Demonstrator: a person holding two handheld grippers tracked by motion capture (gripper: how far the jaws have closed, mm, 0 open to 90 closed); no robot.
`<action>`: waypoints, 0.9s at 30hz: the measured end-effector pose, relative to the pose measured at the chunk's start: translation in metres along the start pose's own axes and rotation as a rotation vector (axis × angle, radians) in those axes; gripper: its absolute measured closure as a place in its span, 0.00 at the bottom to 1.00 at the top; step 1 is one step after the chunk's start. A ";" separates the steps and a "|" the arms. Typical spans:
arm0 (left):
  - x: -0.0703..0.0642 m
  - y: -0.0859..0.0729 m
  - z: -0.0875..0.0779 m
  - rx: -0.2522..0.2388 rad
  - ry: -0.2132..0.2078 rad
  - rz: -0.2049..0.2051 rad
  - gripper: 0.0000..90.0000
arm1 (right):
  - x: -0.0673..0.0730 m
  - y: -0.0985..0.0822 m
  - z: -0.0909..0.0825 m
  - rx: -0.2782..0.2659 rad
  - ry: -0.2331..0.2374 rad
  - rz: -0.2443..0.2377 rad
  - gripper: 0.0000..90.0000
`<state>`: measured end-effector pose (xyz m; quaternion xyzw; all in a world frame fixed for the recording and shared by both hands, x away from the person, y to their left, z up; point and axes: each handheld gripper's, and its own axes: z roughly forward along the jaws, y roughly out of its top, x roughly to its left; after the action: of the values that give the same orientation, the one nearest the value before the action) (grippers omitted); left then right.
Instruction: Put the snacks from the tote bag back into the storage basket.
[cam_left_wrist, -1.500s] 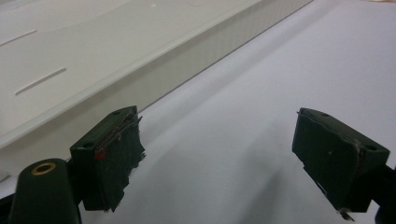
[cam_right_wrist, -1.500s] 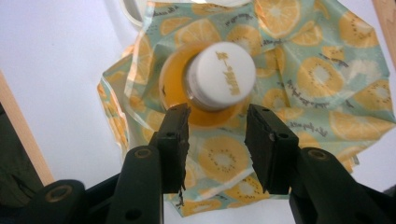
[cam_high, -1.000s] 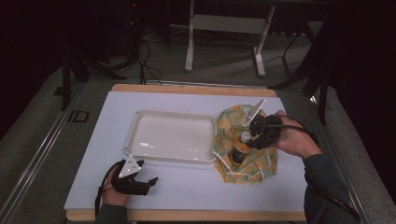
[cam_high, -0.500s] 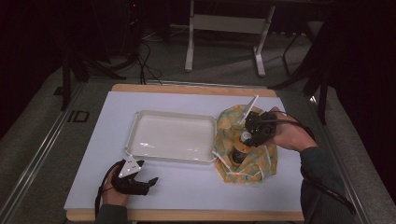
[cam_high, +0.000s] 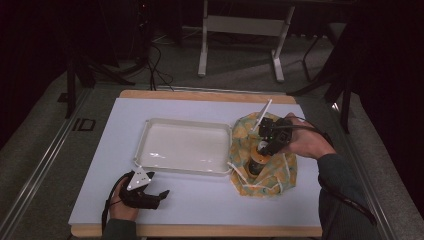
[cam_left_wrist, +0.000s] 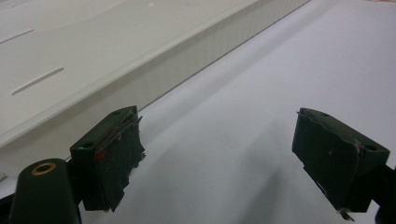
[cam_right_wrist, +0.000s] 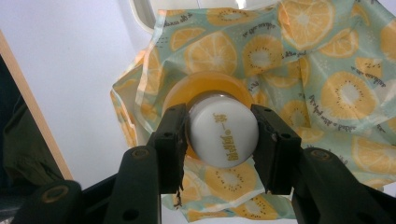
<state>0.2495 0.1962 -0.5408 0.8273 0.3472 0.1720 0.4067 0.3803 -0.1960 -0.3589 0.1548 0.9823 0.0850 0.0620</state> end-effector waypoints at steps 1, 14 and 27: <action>0.000 0.000 0.000 0.000 0.000 0.000 0.18 | 0.000 0.000 0.000 0.004 0.002 0.003 0.64; 0.000 0.000 0.000 -0.002 -0.002 0.000 0.18 | -0.002 0.007 -0.001 0.066 0.005 0.002 0.65; 0.000 0.000 0.000 0.002 0.000 0.003 0.18 | -0.001 0.009 -0.001 0.095 0.001 -0.013 0.65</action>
<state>0.2496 0.1958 -0.5409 0.8282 0.3461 0.1721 0.4058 0.3838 -0.1878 -0.3556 0.1511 0.9863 0.0380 0.0546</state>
